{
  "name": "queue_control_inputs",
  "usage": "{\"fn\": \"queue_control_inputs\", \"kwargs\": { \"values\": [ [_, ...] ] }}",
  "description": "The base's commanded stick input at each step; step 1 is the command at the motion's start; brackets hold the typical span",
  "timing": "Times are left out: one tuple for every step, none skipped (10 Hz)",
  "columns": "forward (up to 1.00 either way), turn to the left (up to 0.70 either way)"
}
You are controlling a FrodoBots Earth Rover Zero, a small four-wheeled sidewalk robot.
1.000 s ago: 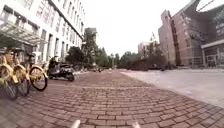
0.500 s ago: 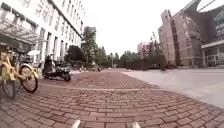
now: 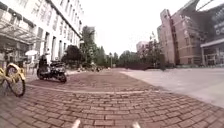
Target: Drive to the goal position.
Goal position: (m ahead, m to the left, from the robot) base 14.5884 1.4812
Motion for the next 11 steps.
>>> {"fn": "queue_control_inputs", "kwargs": {
  "values": [
    [0.7,0.0],
    [0.7,0.0],
    [0.7,0.0],
    [0.7,-0.1],
    [0.7,-0.05],
    [0.7,0.0],
    [0.7,0.0],
    [0.7,0.0],
    [0.7,0.0],
    [0.7,0.0],
    [0.7,0.0]
  ]
}}
